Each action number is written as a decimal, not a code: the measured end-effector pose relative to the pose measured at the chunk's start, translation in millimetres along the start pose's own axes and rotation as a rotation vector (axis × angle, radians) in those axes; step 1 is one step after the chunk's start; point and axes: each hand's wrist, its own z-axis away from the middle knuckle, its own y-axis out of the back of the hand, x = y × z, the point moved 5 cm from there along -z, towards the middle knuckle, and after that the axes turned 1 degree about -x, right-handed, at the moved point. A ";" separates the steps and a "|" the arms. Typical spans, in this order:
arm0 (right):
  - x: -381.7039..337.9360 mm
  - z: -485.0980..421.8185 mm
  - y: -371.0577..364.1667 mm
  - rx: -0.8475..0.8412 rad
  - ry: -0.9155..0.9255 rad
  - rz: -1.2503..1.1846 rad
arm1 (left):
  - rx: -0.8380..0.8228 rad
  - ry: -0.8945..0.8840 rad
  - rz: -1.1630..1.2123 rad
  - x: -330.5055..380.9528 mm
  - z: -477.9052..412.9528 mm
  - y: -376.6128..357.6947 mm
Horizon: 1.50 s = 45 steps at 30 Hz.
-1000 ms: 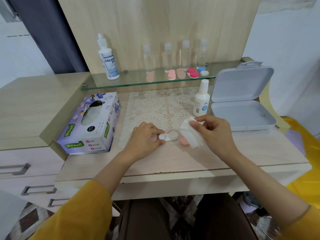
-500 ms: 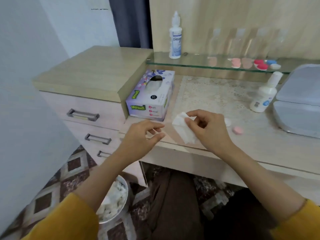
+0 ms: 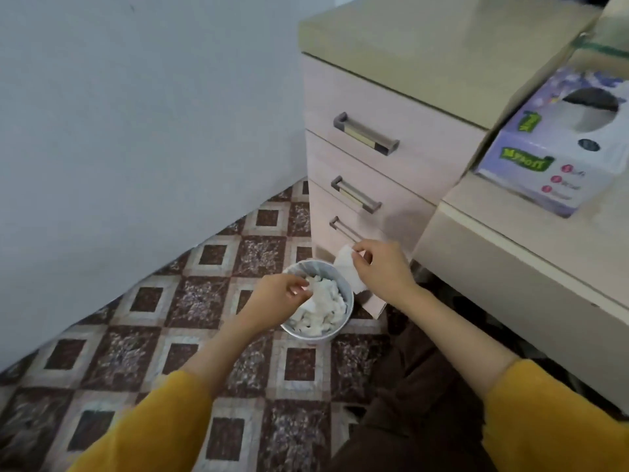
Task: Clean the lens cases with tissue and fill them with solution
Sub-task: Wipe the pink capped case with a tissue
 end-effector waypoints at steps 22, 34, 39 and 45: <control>55.6 -52.9 -112.0 -0.395 -0.288 0.049 | -0.145 0.170 0.021 -74.5 -37.8 -29.8; 6.9 -8.9 -38.1 -0.287 -0.186 -0.106 | -0.087 0.040 -0.038 -10.3 -11.5 2.4; -5.7 21.4 1.8 -0.235 -0.122 -0.099 | -0.051 -0.061 -0.094 37.5 10.1 13.9; -27.9 61.2 89.4 -0.076 -0.018 -0.040 | -0.014 -0.269 -0.136 122.3 30.4 30.9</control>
